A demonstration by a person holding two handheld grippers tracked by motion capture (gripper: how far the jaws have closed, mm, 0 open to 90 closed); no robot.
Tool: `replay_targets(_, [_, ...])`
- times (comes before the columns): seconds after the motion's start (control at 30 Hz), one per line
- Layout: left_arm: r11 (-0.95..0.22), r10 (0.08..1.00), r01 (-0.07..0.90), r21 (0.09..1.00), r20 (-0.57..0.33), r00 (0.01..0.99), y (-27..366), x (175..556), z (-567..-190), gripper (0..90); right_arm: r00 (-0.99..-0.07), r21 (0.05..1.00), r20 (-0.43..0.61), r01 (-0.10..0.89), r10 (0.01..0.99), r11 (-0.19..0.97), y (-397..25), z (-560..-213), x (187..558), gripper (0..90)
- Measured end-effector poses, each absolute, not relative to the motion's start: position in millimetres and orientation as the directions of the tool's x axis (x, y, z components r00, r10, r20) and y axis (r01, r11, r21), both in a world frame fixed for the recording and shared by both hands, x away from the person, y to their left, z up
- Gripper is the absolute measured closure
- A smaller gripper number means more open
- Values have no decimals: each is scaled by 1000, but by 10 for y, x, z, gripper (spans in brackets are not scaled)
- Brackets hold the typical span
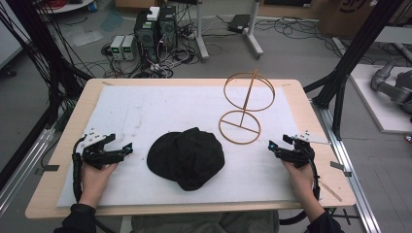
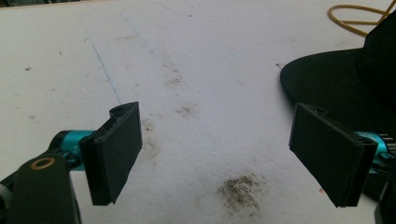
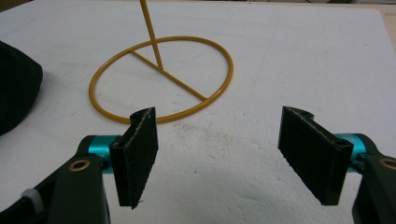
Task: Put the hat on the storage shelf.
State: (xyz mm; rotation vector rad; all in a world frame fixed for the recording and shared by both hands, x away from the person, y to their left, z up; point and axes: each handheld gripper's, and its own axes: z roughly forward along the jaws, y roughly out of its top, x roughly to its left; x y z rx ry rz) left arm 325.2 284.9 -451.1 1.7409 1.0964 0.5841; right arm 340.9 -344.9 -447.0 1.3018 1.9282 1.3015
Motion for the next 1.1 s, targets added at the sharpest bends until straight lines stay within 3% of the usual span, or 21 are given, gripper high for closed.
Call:
replay_targets(0.57, [-154, 867, 396, 905, -68, 494, 2755, 3211, -4469, 175, -420, 889, 127, 451, 899, 84, -3504, -4503, 3415, 278])
replay_targets(0.8, [-241, 804, 265, 934, 39, 593, 2338, 3003, -4171, 178, -424, 887, 119, 451, 898, 95, -3492, -4506, 3417, 278])
replay_targets(1.1, [-271, 697, 167, 948, 73, 713, 1809, 2732, -3991, 185, -423, 887, 120, 451, 898, 94, -3491, -4505, 3413, 278])
